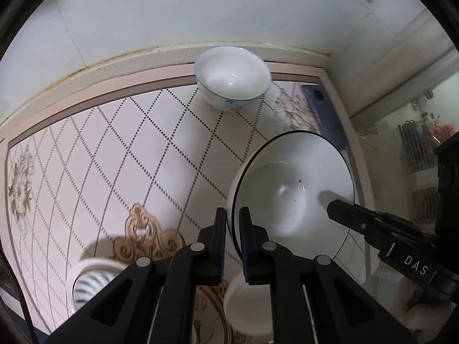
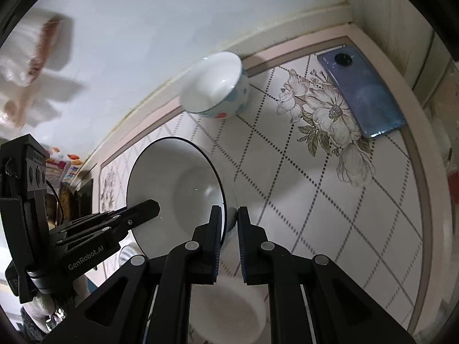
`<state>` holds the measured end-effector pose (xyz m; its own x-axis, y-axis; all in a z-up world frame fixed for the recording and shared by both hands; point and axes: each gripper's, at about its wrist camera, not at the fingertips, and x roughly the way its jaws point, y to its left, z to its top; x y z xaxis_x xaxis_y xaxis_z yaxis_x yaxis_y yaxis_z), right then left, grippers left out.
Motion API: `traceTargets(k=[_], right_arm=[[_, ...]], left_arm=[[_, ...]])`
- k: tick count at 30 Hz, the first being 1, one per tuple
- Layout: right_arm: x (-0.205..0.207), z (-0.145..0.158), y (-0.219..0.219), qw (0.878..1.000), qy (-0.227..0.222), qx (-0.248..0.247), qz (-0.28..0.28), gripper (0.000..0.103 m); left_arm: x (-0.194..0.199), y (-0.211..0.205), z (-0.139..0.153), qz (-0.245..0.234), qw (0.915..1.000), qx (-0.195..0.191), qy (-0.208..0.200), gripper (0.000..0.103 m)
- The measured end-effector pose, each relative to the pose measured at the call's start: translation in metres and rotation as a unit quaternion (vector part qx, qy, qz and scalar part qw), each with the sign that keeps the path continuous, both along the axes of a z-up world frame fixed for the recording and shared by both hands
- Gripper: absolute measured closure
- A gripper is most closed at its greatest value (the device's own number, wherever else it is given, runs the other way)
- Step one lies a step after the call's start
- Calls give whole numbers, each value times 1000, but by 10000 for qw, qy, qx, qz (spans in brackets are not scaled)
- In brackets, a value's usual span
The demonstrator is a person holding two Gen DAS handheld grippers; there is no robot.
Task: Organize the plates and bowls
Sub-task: 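Carry the black-rimmed bowl with both grippers and lower it into the large bowl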
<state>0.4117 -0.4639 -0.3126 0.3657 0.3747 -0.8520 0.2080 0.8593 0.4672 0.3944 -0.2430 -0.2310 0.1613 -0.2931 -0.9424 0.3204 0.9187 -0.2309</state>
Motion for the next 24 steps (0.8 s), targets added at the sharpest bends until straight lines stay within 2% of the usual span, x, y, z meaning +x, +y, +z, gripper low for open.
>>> traceTargets(k=[5, 10, 16, 24], right_arm=[[-40, 34, 11, 9998, -109, -124, 102, 90], [-82, 46, 21, 9998, -40, -155, 155, 90], [-119, 28, 28, 9993, 245, -209, 187, 90], [-136, -13, 28, 9984, 553, -111, 74, 90]], left_arm=[[-33, 10, 17, -141, 9999, -53, -30, 96], [-66, 17, 12, -277, 9995, -49, 140, 96], [-93, 18, -20, -391, 9982, 85, 453, 96], [-107, 11, -49, -539, 9962, 431, 530, 96]])
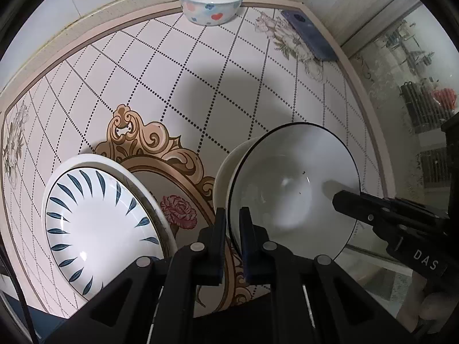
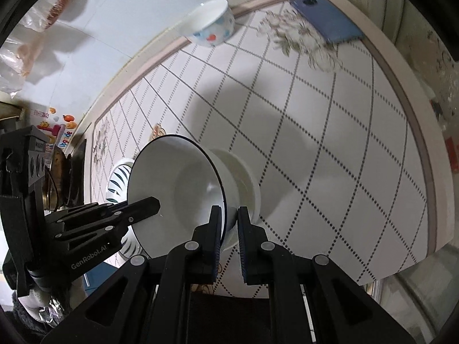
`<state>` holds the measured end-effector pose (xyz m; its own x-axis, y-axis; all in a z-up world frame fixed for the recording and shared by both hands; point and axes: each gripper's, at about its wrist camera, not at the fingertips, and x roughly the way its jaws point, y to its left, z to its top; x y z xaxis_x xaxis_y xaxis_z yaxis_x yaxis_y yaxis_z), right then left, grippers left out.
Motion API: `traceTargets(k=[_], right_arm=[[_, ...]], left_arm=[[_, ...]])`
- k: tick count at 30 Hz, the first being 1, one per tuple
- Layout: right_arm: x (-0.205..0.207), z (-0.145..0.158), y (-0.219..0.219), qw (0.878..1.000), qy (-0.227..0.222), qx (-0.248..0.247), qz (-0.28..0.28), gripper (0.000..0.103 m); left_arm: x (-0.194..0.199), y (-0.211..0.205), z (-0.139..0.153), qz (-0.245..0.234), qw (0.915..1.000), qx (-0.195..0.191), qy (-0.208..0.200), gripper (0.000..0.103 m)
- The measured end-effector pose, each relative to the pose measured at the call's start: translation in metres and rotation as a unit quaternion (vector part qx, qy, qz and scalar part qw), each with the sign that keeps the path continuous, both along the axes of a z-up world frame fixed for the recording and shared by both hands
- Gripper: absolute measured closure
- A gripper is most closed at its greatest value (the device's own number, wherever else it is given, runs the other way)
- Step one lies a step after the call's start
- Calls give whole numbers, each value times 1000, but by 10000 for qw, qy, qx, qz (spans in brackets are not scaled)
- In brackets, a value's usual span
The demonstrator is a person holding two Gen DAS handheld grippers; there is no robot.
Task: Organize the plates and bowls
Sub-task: 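Carry the black-rimmed bowl with both grippers and lower it into the large bowl, then open both grippers, move to the blue-dot bowl and grasp its rim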
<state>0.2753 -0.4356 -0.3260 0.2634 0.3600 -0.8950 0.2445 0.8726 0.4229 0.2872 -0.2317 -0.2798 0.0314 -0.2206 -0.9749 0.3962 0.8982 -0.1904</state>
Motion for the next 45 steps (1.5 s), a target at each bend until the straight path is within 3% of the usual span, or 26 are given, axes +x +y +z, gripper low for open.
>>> traceTargets(k=[7, 20, 26, 29, 33, 35, 38, 40, 45], right_arm=[[-1, -18, -1, 9999, 128, 56, -54, 90], [10, -23, 3, 9997, 216, -54, 44, 90], [12, -28, 5, 9995, 299, -110, 73, 90], [13, -30, 0, 9992, 390, 79, -22, 87], [21, -20, -19, 9975, 553, 383, -221, 87], [30, -7, -32, 9974, 547, 363, -313, 85], [56, 9, -52, 9974, 341, 444, -449, 69], [86, 15, -65, 9968, 173, 548, -549, 61], [163, 22, -82, 9947, -254, 661, -745, 61]], left_arm=[[-2, -4, -10, -91, 9998, 155, -30, 96], [-2, -7, -18, -168, 9994, 306, -70, 96], [1, -3, -18, -112, 9997, 215, 68, 96], [1, 6, -17, -62, 9994, 38, 328, 95], [9, 22, 8, 181, 9989, -258, 347, 95], [24, 25, 25, 346, 9983, -390, 242, 93], [71, 25, 43, 624, 9955, -712, 110, 76], [109, 23, 44, 863, 9933, -767, 10, 74], [203, 18, 21, 1345, 9863, -924, 240, 74]])
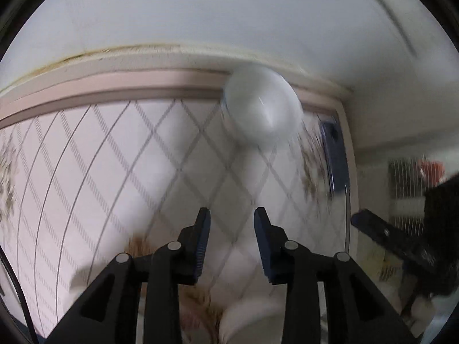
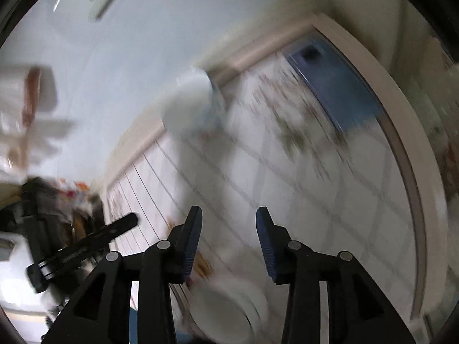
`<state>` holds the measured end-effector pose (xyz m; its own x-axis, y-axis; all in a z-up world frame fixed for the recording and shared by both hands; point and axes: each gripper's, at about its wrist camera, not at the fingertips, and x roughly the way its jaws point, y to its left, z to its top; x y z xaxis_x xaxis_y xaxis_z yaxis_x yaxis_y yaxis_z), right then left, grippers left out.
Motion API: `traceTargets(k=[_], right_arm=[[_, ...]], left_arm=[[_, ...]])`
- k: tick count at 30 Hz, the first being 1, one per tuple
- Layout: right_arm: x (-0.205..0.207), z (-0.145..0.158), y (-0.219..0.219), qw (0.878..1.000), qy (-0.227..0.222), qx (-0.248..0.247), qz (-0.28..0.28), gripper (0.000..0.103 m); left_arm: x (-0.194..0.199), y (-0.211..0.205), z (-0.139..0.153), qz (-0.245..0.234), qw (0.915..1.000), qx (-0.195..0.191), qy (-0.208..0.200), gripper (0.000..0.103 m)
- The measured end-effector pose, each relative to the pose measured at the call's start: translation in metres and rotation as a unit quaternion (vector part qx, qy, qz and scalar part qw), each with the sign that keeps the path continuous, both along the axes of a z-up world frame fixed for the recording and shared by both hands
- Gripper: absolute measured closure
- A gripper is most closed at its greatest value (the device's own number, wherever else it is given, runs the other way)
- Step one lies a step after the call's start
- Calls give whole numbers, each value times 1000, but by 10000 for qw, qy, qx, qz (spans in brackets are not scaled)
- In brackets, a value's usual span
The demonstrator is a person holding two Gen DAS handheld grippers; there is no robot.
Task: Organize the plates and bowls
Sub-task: 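Open both grippers, move to the blue-dot bowl and grasp its rim, then carry the blue-dot bowl with both grippers and lower it into the nested bowls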
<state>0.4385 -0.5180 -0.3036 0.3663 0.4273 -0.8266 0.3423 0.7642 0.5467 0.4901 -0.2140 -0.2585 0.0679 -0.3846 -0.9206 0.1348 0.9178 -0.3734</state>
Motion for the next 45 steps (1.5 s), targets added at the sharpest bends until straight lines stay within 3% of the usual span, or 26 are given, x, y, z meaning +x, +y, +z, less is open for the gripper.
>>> traceTargets(k=[3, 8, 14, 15, 16, 22, 33, 45], right_arm=[[57, -5, -5, 9997, -95, 192, -65, 61], [127, -27, -2, 10000, 60, -30, 33, 61], [178, -66, 6, 9989, 398, -115, 230, 61], [185, -72, 8, 9987, 417, -129, 260, 66], [190, -76, 8, 9986, 396, -197, 275, 86], [197, -75, 14, 9973, 209, -611, 349, 92], [172, -66, 33, 9964, 203, -703, 426, 92], [113, -1, 62, 9926, -179, -1000, 663, 92]], left_arm=[[41, -3, -18, 233, 9995, -113, 201, 74], [85, -9, -48, 473, 9964, -455, 544, 74], [103, -26, -69, 321, 9971, -279, 624, 77], [104, -28, -69, 273, 9977, -262, 559, 88], [103, -30, -69, 224, 9983, -174, 504, 91], [102, -37, -67, -44, 9998, 38, 204, 93], [91, -53, -48, -235, 9994, 247, -47, 93], [17, -24, 12, -510, 9976, 215, -416, 93]])
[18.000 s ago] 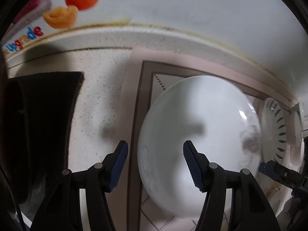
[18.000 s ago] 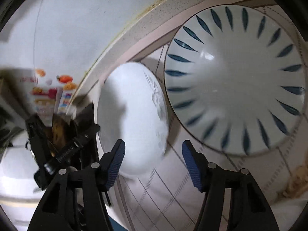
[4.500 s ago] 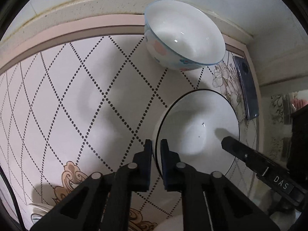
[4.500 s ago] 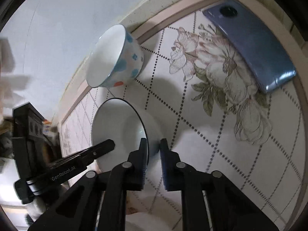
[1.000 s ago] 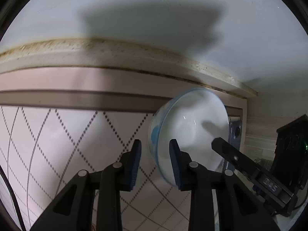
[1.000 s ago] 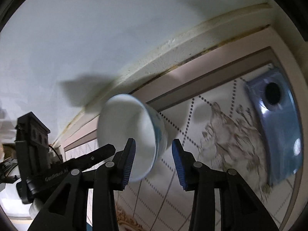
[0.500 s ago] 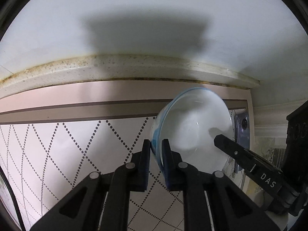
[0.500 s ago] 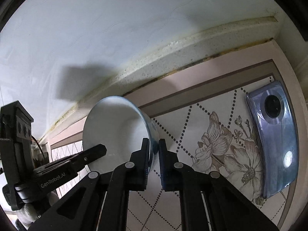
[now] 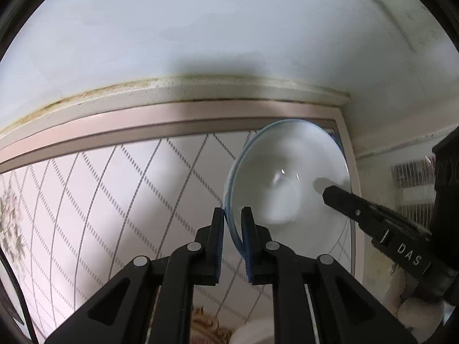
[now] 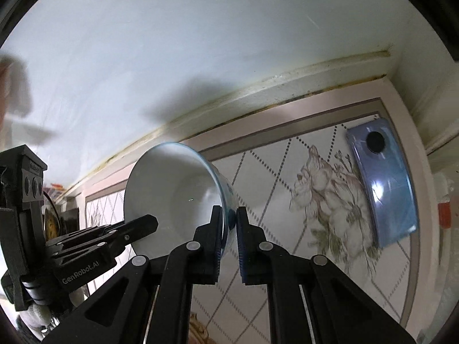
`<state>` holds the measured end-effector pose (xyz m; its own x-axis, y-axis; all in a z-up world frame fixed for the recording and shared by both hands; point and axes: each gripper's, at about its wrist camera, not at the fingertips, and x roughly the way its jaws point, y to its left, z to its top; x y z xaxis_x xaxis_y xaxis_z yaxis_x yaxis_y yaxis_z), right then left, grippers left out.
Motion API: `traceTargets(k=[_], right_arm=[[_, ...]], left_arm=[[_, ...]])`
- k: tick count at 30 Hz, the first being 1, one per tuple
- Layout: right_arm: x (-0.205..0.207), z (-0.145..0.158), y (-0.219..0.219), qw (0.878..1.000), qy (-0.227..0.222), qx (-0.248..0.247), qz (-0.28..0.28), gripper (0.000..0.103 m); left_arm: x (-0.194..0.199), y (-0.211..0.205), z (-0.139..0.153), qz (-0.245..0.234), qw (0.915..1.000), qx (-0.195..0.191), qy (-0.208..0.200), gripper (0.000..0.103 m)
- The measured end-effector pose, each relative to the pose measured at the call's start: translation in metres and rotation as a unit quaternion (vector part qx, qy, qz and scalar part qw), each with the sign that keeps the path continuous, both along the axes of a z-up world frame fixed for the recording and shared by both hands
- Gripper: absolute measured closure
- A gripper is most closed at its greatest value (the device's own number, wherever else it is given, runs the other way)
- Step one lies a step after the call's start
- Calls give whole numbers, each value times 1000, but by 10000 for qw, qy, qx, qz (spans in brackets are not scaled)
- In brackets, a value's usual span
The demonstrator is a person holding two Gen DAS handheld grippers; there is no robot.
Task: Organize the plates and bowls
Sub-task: 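Carry the blue-dot bowl with both grippers and lower it into the nested bowls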
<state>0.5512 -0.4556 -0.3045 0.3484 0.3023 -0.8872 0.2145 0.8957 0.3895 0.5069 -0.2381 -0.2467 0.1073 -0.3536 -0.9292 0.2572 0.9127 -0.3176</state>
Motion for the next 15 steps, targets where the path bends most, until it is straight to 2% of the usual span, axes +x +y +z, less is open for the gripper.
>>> traceTargets(k=[7, 15], right_arm=[[-71, 38, 8, 9996, -179, -111, 165, 92], [-165, 50, 29, 9997, -53, -47, 220, 92]], left_arm=[[-64, 18, 26, -180, 9998, -73, -69, 93], [-142, 35, 33, -510, 9987, -32, 78, 92]])
